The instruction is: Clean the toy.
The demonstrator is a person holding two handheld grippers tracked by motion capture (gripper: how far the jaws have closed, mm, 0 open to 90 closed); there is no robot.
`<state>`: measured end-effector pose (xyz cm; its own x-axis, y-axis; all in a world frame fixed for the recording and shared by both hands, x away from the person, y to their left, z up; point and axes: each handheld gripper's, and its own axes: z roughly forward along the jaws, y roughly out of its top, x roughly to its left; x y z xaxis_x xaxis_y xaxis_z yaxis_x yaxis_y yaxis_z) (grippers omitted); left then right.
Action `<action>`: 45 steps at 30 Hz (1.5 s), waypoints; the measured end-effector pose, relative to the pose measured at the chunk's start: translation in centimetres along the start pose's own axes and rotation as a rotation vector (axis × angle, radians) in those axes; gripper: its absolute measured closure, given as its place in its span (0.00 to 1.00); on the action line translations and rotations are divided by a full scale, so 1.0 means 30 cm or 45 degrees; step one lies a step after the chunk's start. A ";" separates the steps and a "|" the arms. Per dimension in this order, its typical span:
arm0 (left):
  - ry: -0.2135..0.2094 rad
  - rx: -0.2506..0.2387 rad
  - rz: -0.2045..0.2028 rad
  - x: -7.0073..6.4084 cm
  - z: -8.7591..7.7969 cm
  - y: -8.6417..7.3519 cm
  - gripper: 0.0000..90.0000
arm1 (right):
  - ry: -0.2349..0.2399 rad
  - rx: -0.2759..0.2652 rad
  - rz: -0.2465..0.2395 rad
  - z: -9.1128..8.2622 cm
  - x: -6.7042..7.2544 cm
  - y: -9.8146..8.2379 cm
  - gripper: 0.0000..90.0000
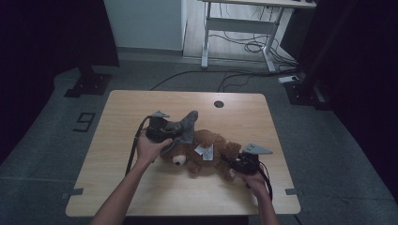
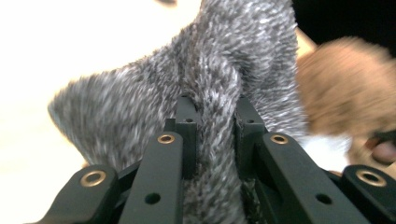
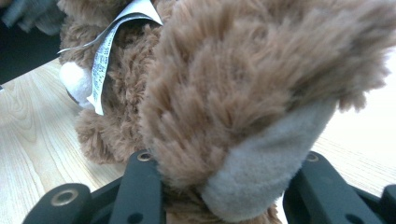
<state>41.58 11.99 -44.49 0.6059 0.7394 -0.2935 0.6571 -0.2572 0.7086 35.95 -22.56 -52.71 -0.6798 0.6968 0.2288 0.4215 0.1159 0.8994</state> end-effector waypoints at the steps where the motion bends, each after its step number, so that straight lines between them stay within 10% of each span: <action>1: -0.002 -0.020 -0.001 0.001 0.006 -0.017 0.84 | -0.003 -0.001 0.006 -0.001 -0.003 0.000 0.69; 17: 0.020 -0.106 -0.024 0.068 -0.145 -0.154 0.85 | 0.032 0.025 0.062 -0.005 -0.032 -0.003 0.68; 32: 0.197 -0.090 -0.040 0.145 -0.189 -0.229 0.85 | 0.013 0.023 0.076 -0.006 -0.037 -0.005 0.68; 36: 0.215 -0.175 -0.003 0.109 -0.208 -0.194 0.86 | 0.005 0.023 0.079 -0.003 -0.039 -0.007 0.68; 45: 0.026 -0.227 0.131 -0.093 -0.158 -0.016 0.85 | 0.006 0.027 0.076 -0.005 -0.040 -0.010 0.68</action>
<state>37.44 13.01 -40.97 0.6550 0.7282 -0.2019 0.5016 -0.2191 0.8369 36.56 -23.52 -53.19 -0.6558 0.6995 0.2840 0.4743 0.0892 0.8758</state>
